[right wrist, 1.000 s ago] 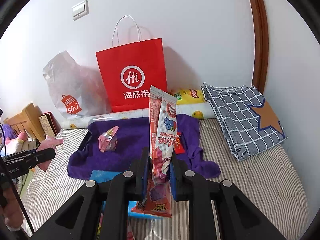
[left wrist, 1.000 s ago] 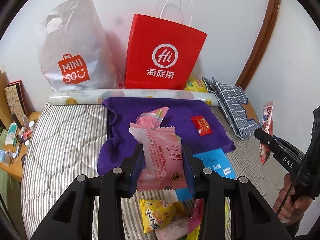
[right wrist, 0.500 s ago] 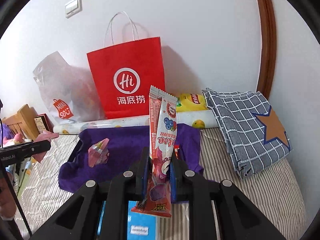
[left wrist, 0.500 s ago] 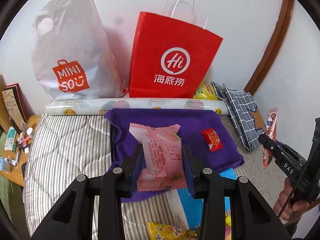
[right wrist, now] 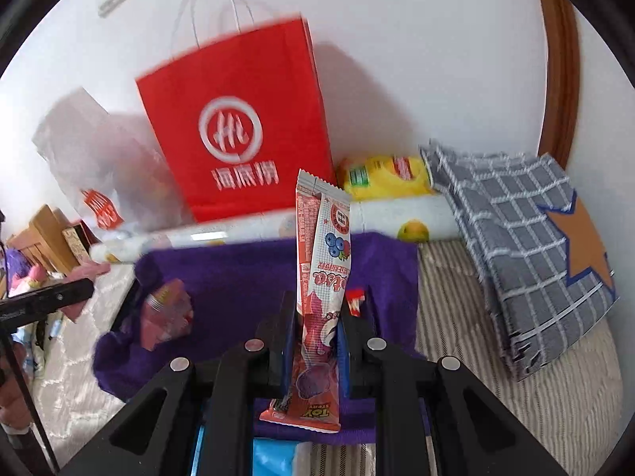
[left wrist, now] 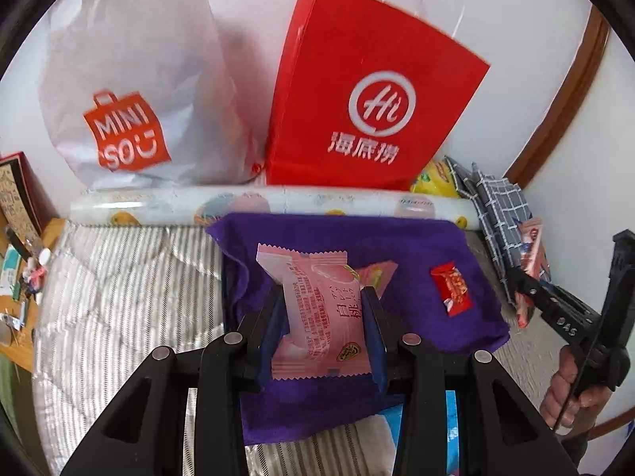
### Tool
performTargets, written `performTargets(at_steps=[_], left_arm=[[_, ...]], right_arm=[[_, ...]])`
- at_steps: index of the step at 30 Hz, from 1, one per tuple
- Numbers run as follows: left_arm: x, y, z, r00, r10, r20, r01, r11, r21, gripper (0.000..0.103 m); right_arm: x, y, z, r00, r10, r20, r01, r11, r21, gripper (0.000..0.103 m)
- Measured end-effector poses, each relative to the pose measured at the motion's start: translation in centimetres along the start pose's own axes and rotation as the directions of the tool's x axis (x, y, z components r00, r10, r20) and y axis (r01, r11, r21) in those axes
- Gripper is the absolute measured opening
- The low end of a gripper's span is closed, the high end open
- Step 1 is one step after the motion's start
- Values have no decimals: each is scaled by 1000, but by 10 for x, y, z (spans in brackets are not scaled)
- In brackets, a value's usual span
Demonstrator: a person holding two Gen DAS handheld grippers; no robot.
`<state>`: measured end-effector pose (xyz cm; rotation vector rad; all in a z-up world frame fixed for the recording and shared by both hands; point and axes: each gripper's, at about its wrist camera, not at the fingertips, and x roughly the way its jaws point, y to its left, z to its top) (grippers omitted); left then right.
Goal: Organize snacks
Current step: 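Carry the stick packet with the right tool while the left tool carries the pink snack over the purple towel, then open the right tool onto the towel while the left tool releases the pink snack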
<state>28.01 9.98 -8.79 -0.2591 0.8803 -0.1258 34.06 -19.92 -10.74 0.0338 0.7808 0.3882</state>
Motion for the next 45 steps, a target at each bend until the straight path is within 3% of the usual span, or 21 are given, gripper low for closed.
performTargets(at_steps=[4,11,20,25,28,31,36,37,39,45], left_arm=[[18,9,-13,1000,-11,-22,10,1000,-20,38],[35,25,-28,999,-9,-41,7,998,-62,38],[43,26,-45,998,-11,-55,8,998,-57,38],[43,20,-49,999,26,-44,-27,999,-29,38],[43,22,-49,999,12,-46,-14,999,-41,38],[41,22,-48,999,3,-48,-5,999,-46,38],[33,17,-46,1000,-10,-21,9,999,-33,40],[32,17,-45,1000,-12,-15,11,999,-35,42],[28,16,-44,1000,-29,3,29,999,-44,58],[26,14,-42,999,-34,11,34,998,-45,61]], right_arm=[[24,-2,-11,998,-4,-64,3,1000,-21,17],[37,-6,-21,995,-16,-99,13,999,-32,17],[39,-5,-26,996,1,-87,-5,999,-38,19],[38,-4,-29,998,8,-70,-11,999,-46,20],[37,-4,-28,997,30,-69,-32,999,-38,29],[34,-2,-27,999,25,-47,-27,999,-47,55],[25,2,-24,1000,23,3,-23,997,-67,59],[24,2,-24,1000,28,10,-27,998,-65,60],[20,3,-24,999,36,26,-35,997,-63,63],[9,14,-26,996,25,88,-16,994,-105,63]])
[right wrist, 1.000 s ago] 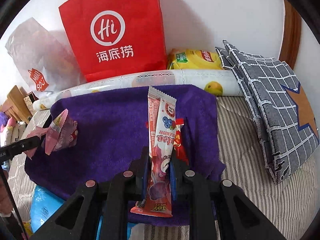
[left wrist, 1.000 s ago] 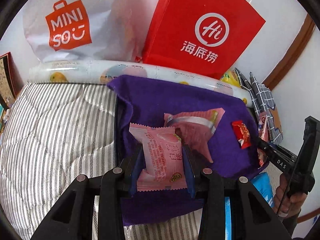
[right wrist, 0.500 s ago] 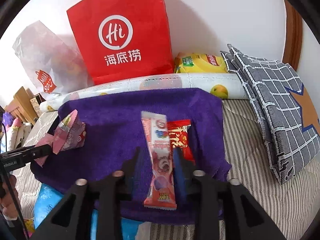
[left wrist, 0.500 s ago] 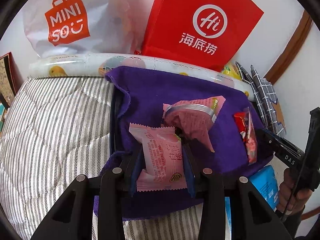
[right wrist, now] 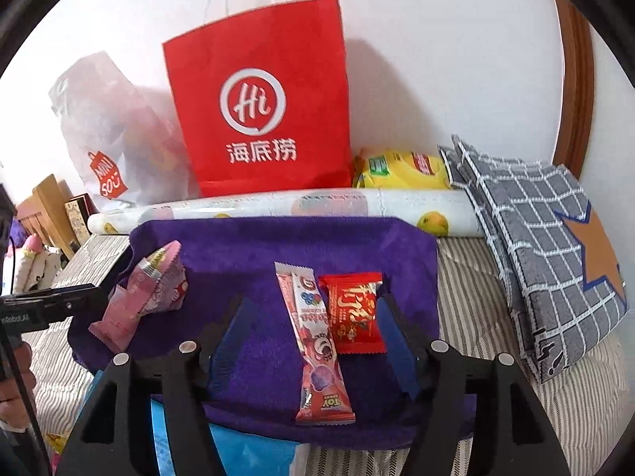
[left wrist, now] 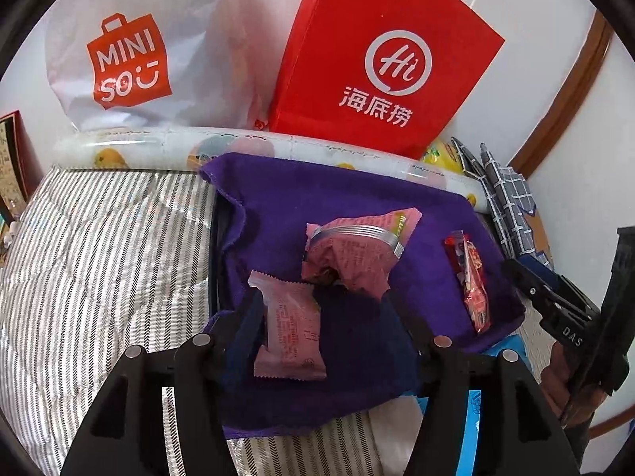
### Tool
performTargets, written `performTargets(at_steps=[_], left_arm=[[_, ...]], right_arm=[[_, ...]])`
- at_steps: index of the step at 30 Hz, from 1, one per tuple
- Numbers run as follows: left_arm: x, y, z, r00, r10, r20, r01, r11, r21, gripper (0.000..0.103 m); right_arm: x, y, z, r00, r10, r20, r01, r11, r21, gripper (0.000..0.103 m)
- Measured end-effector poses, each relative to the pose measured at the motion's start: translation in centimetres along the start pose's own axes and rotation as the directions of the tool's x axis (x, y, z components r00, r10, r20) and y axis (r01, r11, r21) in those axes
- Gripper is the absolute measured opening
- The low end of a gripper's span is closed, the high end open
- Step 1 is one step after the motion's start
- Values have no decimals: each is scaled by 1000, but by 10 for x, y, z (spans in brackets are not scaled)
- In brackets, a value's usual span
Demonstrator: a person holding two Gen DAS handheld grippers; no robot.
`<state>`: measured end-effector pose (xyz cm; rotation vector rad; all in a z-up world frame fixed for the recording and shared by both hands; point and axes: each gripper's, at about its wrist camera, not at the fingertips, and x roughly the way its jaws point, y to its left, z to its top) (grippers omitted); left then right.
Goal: Organize snacks
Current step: 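Open the right tool onto the towel while the left tool releases the pink snack, then grasp the pink-and-yellow chips bag with the right tool while the left tool grasps the yellow snack bag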
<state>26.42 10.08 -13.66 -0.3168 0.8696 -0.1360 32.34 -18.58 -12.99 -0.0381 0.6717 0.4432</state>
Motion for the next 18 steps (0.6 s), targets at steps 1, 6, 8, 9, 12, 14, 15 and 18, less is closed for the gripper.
performTargets(at_steps=[1,6,8,9,12,14,15,18], left_arm=[[0,0,0,1000,-2,-2,2,1000,-3,61],[-2,0,-1,999,-33,-5,33,999,-13,61],[-6,-1,0,1000,-28,3,28,1000,-10,61],[-7,-1,-1,1000,-30,8,30,1000,-8,61],[-17,-4,1,999,-36,33,36,999,-5,61],[-23,-6,1,998,-38,48,38,999,3,61],[-26,-8,1,998,-35,57,35,999,9,61],[-34,-14,1,996,-25,86,22,999,34,61]], right_arm=[[-3,1,0,1000,4,14,-4,1000,-4,63],[-22,5,4,997,-7,75,5,1000,19,63],[-33,5,6,996,-45,82,41,998,44,63],[-38,5,6,995,-60,84,55,997,53,63],[-57,4,3,993,-74,93,67,994,81,63],[-71,5,-2,991,-95,95,86,992,92,63],[-79,6,-5,989,-117,95,108,989,96,63],[-92,11,-13,990,-123,62,116,988,102,63]])
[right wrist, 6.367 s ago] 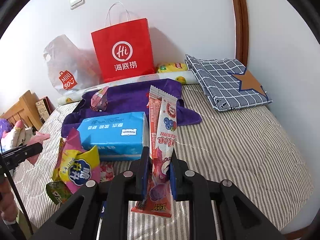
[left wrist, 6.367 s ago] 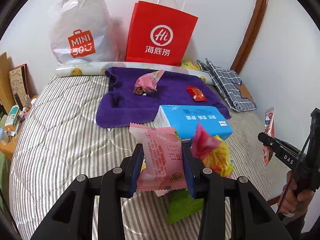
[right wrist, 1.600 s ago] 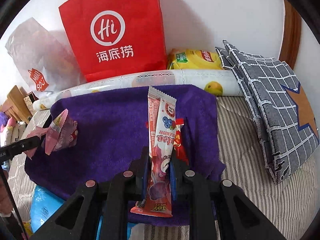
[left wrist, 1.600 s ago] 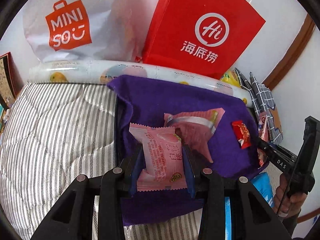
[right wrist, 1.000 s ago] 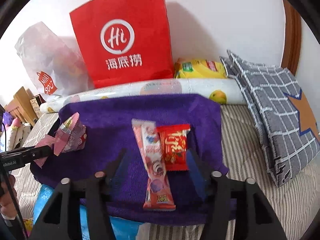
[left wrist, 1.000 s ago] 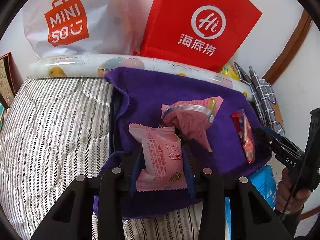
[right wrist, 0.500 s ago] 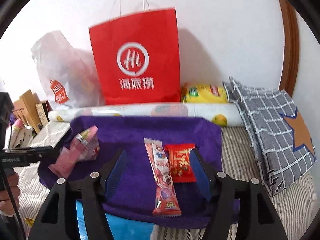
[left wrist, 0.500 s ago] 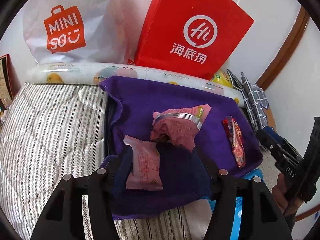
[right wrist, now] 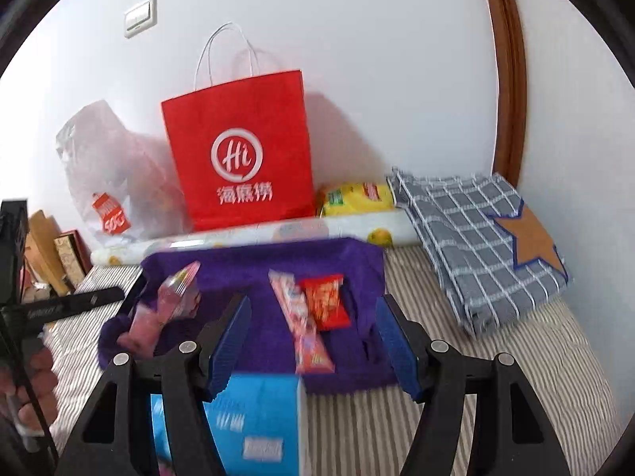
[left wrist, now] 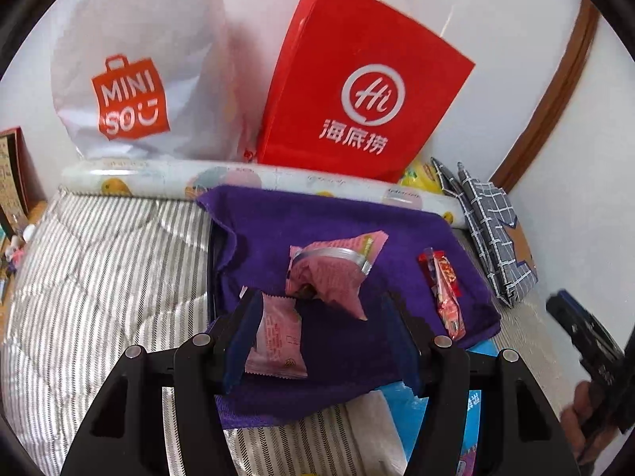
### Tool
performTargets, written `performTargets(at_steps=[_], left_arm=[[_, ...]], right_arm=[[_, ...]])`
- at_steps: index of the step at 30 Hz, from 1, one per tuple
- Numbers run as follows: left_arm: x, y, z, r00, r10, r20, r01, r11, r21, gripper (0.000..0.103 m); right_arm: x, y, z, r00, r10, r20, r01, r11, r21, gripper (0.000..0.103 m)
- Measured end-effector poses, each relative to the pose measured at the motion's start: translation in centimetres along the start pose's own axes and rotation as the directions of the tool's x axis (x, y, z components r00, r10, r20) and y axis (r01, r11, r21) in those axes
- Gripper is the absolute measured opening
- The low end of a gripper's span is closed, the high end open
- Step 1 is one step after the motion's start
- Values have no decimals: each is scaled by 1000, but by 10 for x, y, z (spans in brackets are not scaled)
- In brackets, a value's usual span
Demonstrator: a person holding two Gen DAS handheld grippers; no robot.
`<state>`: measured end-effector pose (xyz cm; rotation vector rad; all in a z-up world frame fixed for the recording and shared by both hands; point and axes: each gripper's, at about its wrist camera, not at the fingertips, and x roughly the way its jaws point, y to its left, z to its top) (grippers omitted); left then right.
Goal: Organize snacks
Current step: 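Grasp the pink-and-yellow chips bag with the right tool while the left tool grasps the yellow snack bag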
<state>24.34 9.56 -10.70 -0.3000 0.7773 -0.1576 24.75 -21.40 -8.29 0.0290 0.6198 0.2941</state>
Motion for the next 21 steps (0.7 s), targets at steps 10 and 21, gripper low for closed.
performTargets(at_steps=[10,21], left_arm=[[-13,-8,-13,1000,22,6,-23,999,49,61],[-64,4,-58,1000,7,-9,-7,1000,29,61]], right_arm=[[-33,18,-58,985,83,-153,-81,996,22,63],[-51,47,-90,928,304,-217,-277,950,146,70]])
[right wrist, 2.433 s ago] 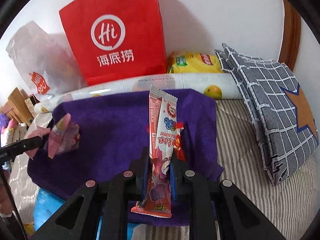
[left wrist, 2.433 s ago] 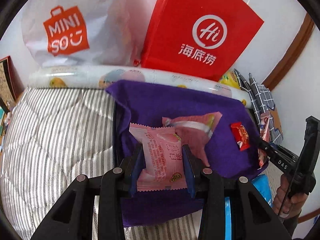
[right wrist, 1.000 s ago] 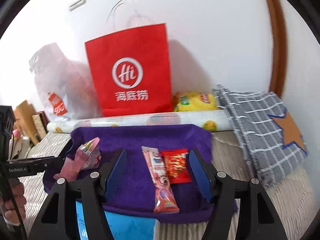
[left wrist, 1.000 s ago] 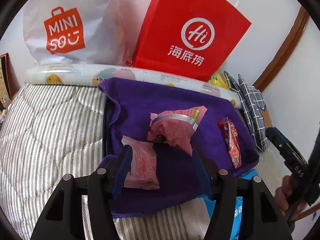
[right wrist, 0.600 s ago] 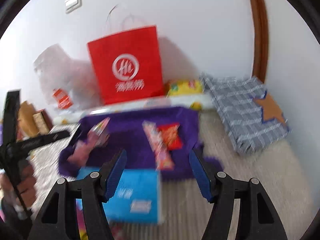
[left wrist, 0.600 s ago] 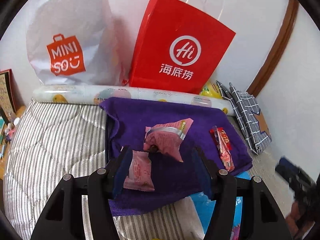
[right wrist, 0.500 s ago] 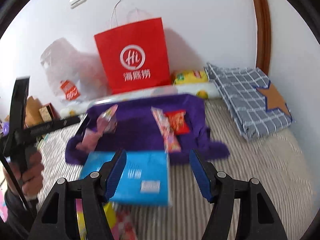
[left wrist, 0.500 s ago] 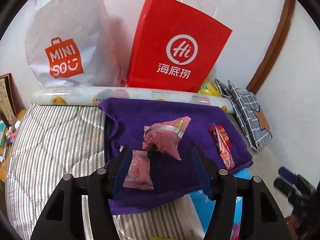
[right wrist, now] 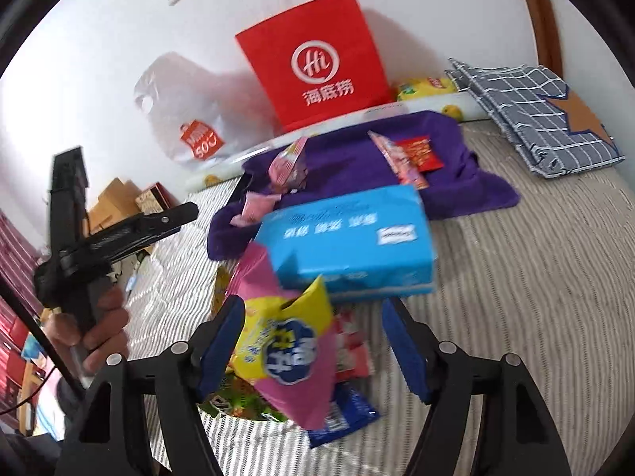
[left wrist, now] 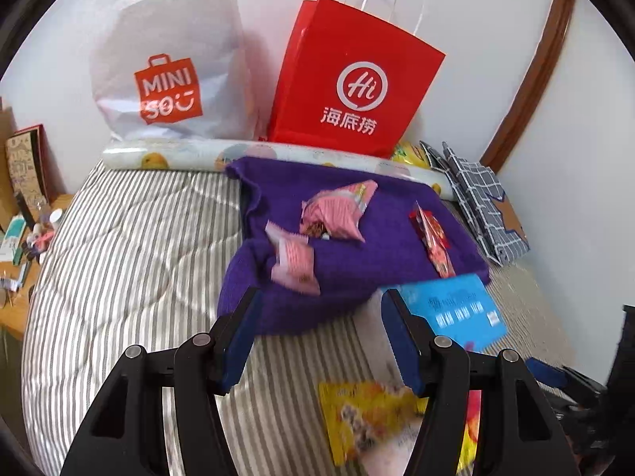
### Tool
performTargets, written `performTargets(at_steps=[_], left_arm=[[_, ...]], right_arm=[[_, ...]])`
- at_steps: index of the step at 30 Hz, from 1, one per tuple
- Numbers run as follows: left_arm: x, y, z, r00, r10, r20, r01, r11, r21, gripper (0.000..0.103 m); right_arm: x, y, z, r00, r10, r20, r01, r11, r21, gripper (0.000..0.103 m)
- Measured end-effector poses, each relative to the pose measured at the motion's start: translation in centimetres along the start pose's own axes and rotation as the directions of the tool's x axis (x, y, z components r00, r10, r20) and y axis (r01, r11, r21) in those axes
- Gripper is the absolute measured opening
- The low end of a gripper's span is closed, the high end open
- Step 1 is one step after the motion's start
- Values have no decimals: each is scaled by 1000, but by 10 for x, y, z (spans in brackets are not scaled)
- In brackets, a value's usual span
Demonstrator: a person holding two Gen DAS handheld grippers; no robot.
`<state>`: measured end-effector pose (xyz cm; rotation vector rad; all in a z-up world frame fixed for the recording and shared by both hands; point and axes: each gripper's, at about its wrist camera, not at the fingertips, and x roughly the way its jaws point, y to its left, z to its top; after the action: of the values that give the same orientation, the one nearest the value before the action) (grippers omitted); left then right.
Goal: Organize snacks
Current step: 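Grasp the pink-and-yellow chips bag with the right tool while the left tool grasps the yellow snack bag, then lift and carry both bags toward the purple towel with both tools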
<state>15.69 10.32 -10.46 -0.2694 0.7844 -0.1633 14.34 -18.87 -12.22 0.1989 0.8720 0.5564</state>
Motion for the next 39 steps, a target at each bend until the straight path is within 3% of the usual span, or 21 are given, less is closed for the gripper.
performTargets(at_steps=[5,9,10,11,16,19,21,25,26,31,35,39], left_arm=[[-18,4,-16,1000,-1,-20,1,1000,2,61],[-21,0,-31,999,-1,-33,2,999,34,62],[-19,-1,-34,999,2,-43,-1,999,39,62],[-15,-2,-38,998,-1,-58,4,999,41,62],[4,-11,-51,987,-85,-139,88,996,21,62],[11,-28,-57,983,-109,-147,122,989,83,64],[20,-38,-59,986,-68,-152,87,988,128,65],[47,-46,-66,976,-30,-216,64,987,149,64],[51,-46,-68,974,-19,-227,55,987,153,60],[37,-36,-69,983,-30,-182,57,988,145,54],[26,-10,-61,993,37,-115,-26,995,92,54],[33,11,-61,990,100,-97,-95,994,46,54]], right_arm=[[27,15,-11,997,59,-58,-59,998,5,71],[45,21,-15,996,38,-79,-37,999,5,68],[44,21,-15,997,39,-72,-38,999,16,59],[41,22,-14,997,46,-67,-45,999,13,57],[7,26,-13,999,29,28,-28,998,-51,56],[-15,19,-14,997,13,80,-7,998,-70,56],[-28,10,-15,994,-22,111,31,996,-79,56],[-35,-16,-20,984,-113,136,122,991,-62,56],[-35,-23,-21,984,-122,131,129,990,-50,56],[-33,-57,-23,979,-165,124,165,986,7,56],[-22,-79,-19,957,-254,141,255,967,11,56],[-8,-99,-12,949,-291,124,290,957,27,56]])
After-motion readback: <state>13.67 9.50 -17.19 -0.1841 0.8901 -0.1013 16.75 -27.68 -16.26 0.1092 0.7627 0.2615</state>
